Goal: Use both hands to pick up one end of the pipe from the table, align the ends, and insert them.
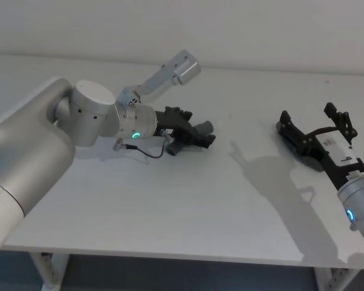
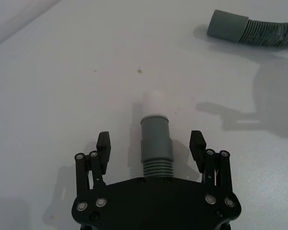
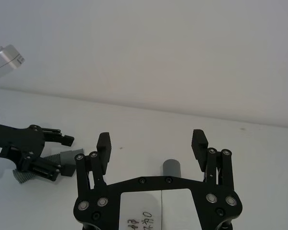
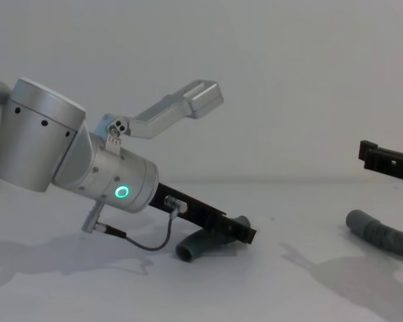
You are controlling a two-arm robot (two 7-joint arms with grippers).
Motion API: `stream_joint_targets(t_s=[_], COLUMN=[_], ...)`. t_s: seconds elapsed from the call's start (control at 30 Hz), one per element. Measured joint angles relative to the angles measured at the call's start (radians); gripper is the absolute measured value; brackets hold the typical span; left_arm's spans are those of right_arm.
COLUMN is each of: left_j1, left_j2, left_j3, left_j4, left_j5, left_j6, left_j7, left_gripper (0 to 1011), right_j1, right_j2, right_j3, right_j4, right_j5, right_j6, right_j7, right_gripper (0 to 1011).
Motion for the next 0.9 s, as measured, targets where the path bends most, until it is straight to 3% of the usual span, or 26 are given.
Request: stream_joint_targets(t_s=[0.1, 0.3, 0.73, 0.8, 0.9], left_j1=[-0.001, -0.002, -0.003, -0.004, -0.004], left_j2=[-0.002, -0.004, -0.006, -0.006, -0.006], left_j3=[-0.001, -0.002, -0.003, -0.004, -0.004], left_j4=[0.003, 0.007, 0.012, 0.012, 0.013], left_j5=[-0.002, -0.006, -0.010, -0.010, -0.011], left_j6=[0.004, 0.010, 0.017, 0.018, 0.018], left_j7=[-0.005, -0.010, -0.017, -0.018, -0.019], left_gripper=[1000, 897, 521, 415, 364], right_j1=[0.000, 0.000, 0.000, 0.000, 0.000], right_j2=[0.000, 0.000, 0.000, 0.000, 0.000], right_j3=[0.000, 0.000, 0.000, 0.000, 0.000], right_j4=[0.000, 0.000, 0.000, 0.000, 0.000], right_j5=[0.000, 0.000, 0.000, 0.000, 0.000], right_j6=[0.000, 0.000, 0.000, 0.000, 0.000], right_j7=[0.000, 0.000, 0.000, 0.000, 0.000], right_gripper=[1001, 1001, 1001, 1001, 1001])
